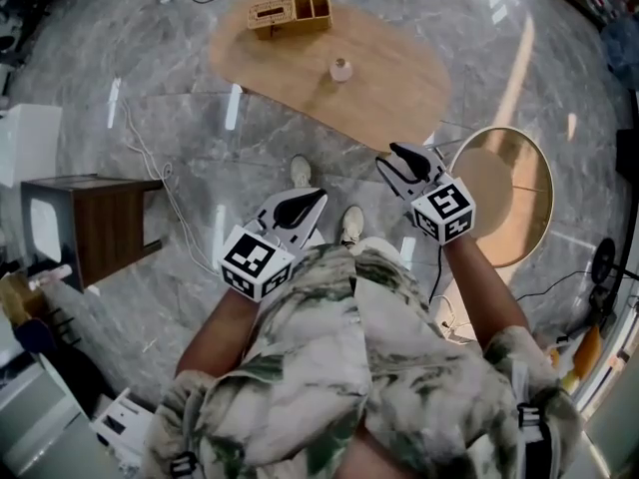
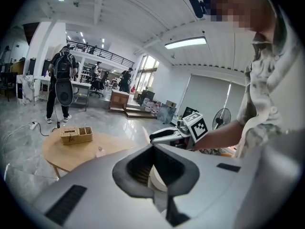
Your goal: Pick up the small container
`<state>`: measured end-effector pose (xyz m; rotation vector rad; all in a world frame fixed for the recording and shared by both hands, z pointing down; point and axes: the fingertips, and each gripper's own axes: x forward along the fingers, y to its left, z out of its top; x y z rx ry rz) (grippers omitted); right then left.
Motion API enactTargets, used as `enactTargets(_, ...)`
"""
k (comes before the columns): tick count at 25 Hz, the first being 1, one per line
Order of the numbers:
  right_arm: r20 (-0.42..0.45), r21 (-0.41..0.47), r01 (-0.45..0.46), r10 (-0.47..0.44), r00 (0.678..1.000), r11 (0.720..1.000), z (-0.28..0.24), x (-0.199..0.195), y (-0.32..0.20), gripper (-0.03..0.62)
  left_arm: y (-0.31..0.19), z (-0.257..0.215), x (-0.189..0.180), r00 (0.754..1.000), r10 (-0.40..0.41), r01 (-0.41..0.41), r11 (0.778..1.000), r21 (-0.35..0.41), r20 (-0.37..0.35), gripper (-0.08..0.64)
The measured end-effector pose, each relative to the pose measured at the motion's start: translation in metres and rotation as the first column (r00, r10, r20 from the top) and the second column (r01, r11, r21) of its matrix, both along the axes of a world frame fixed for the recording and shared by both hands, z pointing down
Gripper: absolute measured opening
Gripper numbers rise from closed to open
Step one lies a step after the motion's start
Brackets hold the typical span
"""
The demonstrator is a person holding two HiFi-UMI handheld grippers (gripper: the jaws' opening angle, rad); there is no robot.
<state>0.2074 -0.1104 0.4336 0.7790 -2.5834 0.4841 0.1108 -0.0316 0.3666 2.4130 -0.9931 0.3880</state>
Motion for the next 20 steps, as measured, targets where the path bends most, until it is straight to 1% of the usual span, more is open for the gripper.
enactTargets(4,-0.03,-0.002,-0.016,0.016,0.999,1.0,0.011,-0.009,-0.027,0.169,-0.022,0.004,-0.006,1.0,0.027,-0.027,1.0,-0.003,-0.014,0.021)
enactTargets(7,-0.07,-0.006,-0.038,0.037,0.997,0.999,0.029,-0.017,-0.055,0.169,-0.043,0.014,-0.018,0.998,0.046,-0.047,0.999,-0.026,-0.031,0.021)
enactTargets(9,-0.098,-0.004,-0.049,0.048,0.994,0.999,0.044,-0.024,-0.078,0.169,-0.063,0.025,-0.027,0.997,0.065,-0.066,0.997,-0.043,-0.029,0.021)
enactTargets(14,-0.151,-0.023,-0.084,0.08,0.985,0.996,0.095,-0.041,-0.135,0.172,-0.11,0.048,-0.05,0.993,0.119,-0.12,0.989,-0.083,-0.017,0.021)
enactTargets(20,-0.204,-0.062,-0.11,0.096,0.974,0.992,0.159,-0.066,-0.195,0.195,-0.16,0.083,-0.08,0.991,0.132,-0.133,0.981,-0.143,-0.018,0.021)
